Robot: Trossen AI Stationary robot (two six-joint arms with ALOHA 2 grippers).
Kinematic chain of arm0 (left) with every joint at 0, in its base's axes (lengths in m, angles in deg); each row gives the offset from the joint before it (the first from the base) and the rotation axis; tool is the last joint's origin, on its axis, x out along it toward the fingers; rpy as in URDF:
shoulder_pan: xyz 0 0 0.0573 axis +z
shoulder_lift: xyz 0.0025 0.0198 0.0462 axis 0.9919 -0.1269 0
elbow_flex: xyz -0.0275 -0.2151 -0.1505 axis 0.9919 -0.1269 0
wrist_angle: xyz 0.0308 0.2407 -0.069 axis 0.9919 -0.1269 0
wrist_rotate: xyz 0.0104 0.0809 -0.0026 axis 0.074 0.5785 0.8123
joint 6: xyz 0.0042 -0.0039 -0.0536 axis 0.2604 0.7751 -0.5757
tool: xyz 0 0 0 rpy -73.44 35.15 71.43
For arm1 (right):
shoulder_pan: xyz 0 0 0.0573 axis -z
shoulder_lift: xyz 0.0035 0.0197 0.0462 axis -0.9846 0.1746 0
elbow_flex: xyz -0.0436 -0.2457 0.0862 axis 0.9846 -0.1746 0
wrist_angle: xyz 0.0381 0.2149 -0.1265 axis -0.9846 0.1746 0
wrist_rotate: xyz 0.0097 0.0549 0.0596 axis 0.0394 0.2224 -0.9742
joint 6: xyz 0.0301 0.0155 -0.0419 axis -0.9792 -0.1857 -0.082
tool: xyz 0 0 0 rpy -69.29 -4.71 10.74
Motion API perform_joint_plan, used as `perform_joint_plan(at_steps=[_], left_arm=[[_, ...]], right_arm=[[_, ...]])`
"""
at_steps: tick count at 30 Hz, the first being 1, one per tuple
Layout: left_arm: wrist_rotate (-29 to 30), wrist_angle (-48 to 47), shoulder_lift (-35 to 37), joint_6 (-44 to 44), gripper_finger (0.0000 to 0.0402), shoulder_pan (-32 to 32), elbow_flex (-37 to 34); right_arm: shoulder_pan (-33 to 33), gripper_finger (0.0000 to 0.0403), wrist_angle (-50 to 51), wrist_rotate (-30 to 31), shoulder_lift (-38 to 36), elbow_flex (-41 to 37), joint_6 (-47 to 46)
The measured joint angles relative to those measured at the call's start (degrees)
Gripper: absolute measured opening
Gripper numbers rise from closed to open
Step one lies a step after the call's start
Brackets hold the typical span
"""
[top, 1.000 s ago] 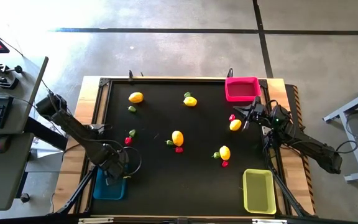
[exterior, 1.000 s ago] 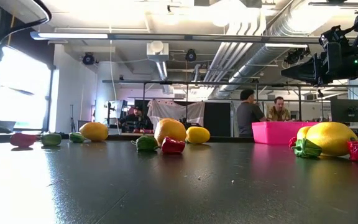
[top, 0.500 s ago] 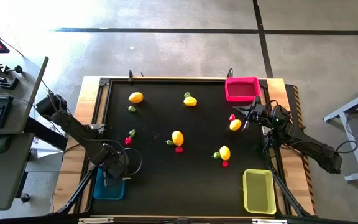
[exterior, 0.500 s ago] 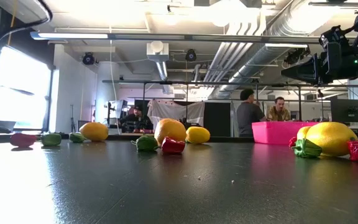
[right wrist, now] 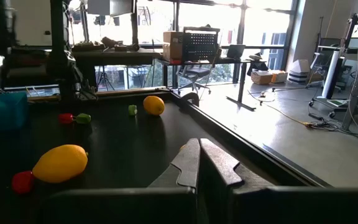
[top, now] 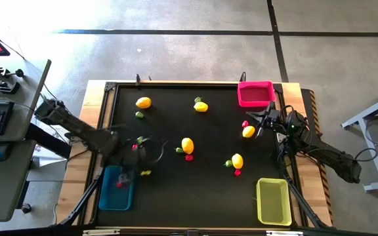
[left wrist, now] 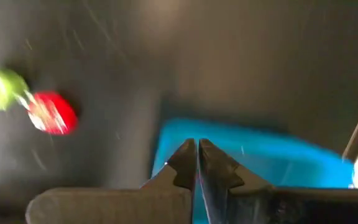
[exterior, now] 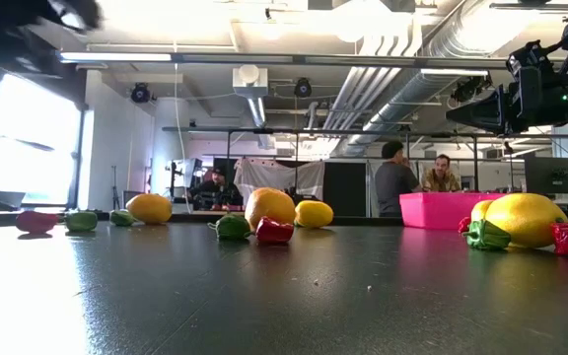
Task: Sort produce into baskets
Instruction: Put the lemon into the pink bin
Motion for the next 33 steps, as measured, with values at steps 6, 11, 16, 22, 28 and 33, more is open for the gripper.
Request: perform_joint_plan(at_steps=[6,11,16,22,28,33], left_arm=[[0.9,15.0,-0.4,16.7,0.0001,14.2,-2.6],[1.0,33.8,-0.5,30.4,0.0000,24.4,-5.3],[1.2,53.3,-0.7,41.6,0.0000,32.0,-9.1],[-5.1,80.2,-0.8,50.2,0.0000,38.7,-19.7],[-12.5,102.1,-0.9,47.9,0.0000,46.4,-28.5],[-14.4,107.8,-0.9,43.8,0.0000,49.5,-30.7]], right_arm=[[0.0,0.0000,0.0,0.0,0.0,0.0,0.0],[0.0,0.0000,0.0,0.0,0.0,0.0,0.0],[0.0,0.0000,0.0,0.0,0.0,0.0,0.0],[0.0,0.0000,0.0,0.0,0.0,0.0,0.0],[0.0,0.0000,0.0,0.0,0.0,0.0,0.0],[0.0,0.0000,0.0,0.0,0.0,0.0,0.0]])
